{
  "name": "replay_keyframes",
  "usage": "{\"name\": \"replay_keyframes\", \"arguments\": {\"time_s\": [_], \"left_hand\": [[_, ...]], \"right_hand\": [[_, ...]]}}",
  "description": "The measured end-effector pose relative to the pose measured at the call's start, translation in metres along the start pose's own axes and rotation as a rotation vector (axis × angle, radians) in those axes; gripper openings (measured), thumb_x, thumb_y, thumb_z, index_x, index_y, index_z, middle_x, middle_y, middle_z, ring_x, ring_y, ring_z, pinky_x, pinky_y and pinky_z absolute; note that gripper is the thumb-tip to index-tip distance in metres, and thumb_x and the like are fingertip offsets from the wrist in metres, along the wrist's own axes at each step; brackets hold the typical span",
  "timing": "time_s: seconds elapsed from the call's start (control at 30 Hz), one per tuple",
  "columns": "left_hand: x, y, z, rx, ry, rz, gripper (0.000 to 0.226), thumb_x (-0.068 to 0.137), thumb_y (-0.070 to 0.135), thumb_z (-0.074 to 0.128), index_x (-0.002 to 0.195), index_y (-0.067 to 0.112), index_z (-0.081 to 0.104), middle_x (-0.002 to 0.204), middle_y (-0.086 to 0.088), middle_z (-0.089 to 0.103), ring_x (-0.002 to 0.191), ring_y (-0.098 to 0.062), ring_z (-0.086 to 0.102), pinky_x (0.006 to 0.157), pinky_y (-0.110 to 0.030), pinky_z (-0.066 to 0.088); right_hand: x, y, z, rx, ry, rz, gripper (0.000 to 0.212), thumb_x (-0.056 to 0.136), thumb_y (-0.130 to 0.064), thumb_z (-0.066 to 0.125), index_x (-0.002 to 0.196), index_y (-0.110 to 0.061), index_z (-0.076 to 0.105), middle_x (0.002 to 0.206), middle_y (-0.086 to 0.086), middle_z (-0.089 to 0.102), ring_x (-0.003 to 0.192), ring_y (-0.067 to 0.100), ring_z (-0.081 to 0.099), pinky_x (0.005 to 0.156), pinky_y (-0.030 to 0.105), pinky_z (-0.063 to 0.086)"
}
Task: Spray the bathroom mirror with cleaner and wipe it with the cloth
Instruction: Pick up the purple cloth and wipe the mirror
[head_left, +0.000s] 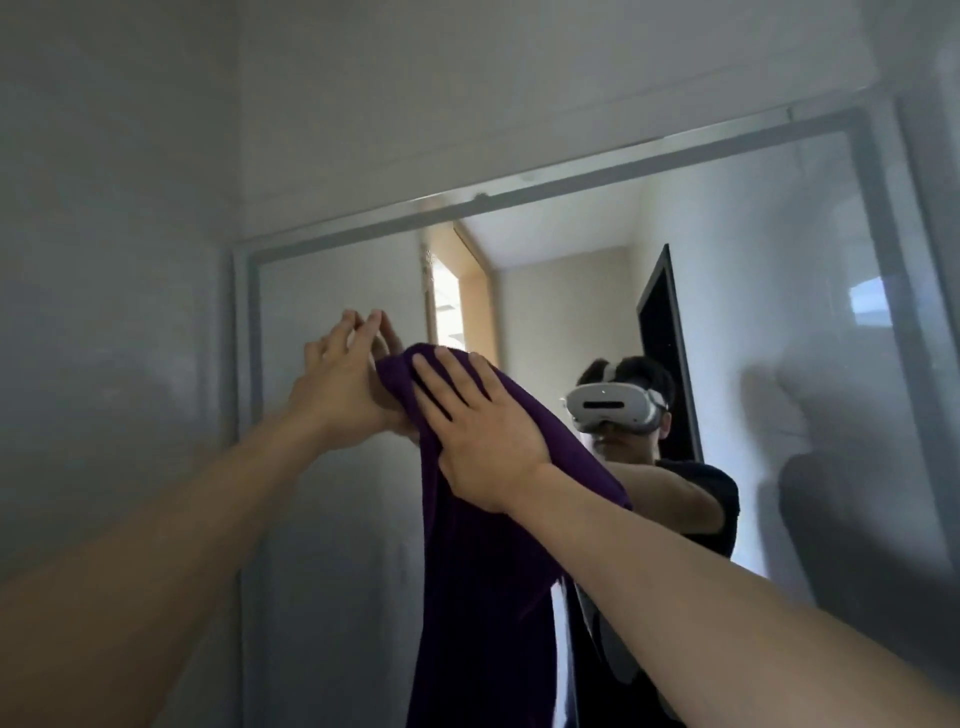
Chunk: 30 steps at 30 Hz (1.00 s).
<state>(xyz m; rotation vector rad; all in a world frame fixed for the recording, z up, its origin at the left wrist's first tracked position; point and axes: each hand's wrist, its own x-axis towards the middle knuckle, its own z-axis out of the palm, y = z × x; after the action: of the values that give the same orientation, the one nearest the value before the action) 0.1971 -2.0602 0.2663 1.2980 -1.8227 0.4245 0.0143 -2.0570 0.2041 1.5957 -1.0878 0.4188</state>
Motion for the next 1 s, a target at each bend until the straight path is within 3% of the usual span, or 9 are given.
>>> {"name": "replay_keyframes", "arguments": {"time_s": [0.1,0.2,0.37,0.63,0.83,1.0], "left_hand": [[0.000,-0.007,-0.005,0.023,0.012,0.045,0.144,0.051,0.066,0.091,0.161,0.038,0.003,0.170,0.007,0.002,0.153,-0.030,0.004,0.117,-0.057,0.030],[0.007,-0.036,-0.017,0.024,0.050,0.075,0.141,0.048,0.064,0.093,0.159,0.035,0.012,0.168,0.006,0.006,0.153,-0.029,0.007,0.119,-0.054,0.028],[0.009,-0.096,-0.027,0.118,0.101,0.004,0.145,0.048,0.061,0.093,0.160,0.023,0.010,0.170,-0.012,0.003,0.156,-0.032,0.005,0.125,-0.049,0.021],[0.005,-0.119,-0.013,0.230,0.013,0.022,0.133,0.064,0.070,0.080,0.163,0.025,0.003,0.172,-0.001,-0.001,0.157,-0.024,0.011,0.122,-0.057,0.023],[0.004,-0.121,-0.012,0.237,0.008,0.042,0.130,0.069,0.068,0.079,0.163,0.024,0.001,0.171,-0.003,-0.001,0.157,-0.024,0.009,0.123,-0.057,0.019],[-0.001,-0.128,-0.016,0.253,0.023,0.109,0.119,0.077,0.069,0.072,0.162,0.025,0.001,0.171,-0.006,0.003,0.155,-0.026,0.017,0.122,-0.056,0.021]], "right_hand": [[-0.024,0.009,0.001,0.015,-0.044,-0.076,0.079,0.098,-0.041,0.039,0.164,-0.013,0.004,0.172,0.011,-0.008,0.158,0.033,-0.013,0.126,0.053,-0.009],[-0.036,0.039,-0.008,-0.022,-0.064,-0.081,0.084,0.091,-0.036,0.049,0.163,-0.014,0.013,0.172,0.009,0.001,0.159,0.032,-0.003,0.128,0.051,0.000],[-0.002,0.097,-0.037,-0.106,0.010,0.220,0.086,0.087,-0.029,0.050,0.163,-0.009,0.014,0.172,0.010,0.005,0.159,0.033,0.005,0.129,0.050,0.006],[0.097,0.075,-0.045,-0.055,0.102,0.488,0.071,0.101,-0.037,0.021,0.163,-0.010,0.003,0.172,0.015,-0.004,0.158,0.038,-0.002,0.127,0.054,0.001],[0.134,-0.012,-0.031,0.047,0.101,0.306,0.073,0.100,-0.045,0.027,0.164,-0.015,0.011,0.172,0.013,-0.003,0.158,0.035,-0.005,0.126,0.055,-0.003],[0.101,-0.088,-0.002,0.074,0.037,0.132,0.075,0.101,-0.043,0.028,0.164,-0.013,0.001,0.170,0.015,-0.012,0.157,0.034,-0.017,0.125,0.052,-0.013]]}}
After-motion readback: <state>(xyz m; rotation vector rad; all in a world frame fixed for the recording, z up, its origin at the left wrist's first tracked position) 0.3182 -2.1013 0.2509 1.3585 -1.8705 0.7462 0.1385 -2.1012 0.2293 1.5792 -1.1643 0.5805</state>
